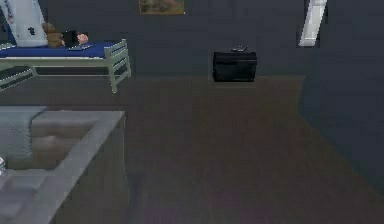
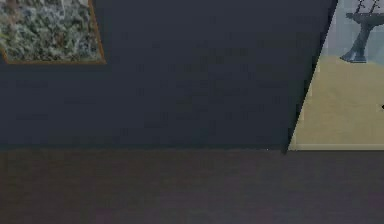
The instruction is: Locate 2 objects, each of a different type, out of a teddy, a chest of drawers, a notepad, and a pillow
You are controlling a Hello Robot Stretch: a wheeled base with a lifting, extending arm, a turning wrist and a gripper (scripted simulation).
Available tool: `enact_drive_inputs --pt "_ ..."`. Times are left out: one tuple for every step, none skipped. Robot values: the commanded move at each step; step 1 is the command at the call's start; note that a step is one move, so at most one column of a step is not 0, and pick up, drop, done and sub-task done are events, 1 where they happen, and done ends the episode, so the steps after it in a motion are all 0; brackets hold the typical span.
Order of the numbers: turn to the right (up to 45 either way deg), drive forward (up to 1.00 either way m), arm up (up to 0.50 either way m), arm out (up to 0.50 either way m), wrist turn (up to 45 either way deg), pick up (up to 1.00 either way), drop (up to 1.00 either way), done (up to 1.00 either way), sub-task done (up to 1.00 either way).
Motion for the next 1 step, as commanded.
enact_drive_inputs --pt "0.0 1.00 0.00 0.00 0.0 0.00 0.00 0.00 0.00"
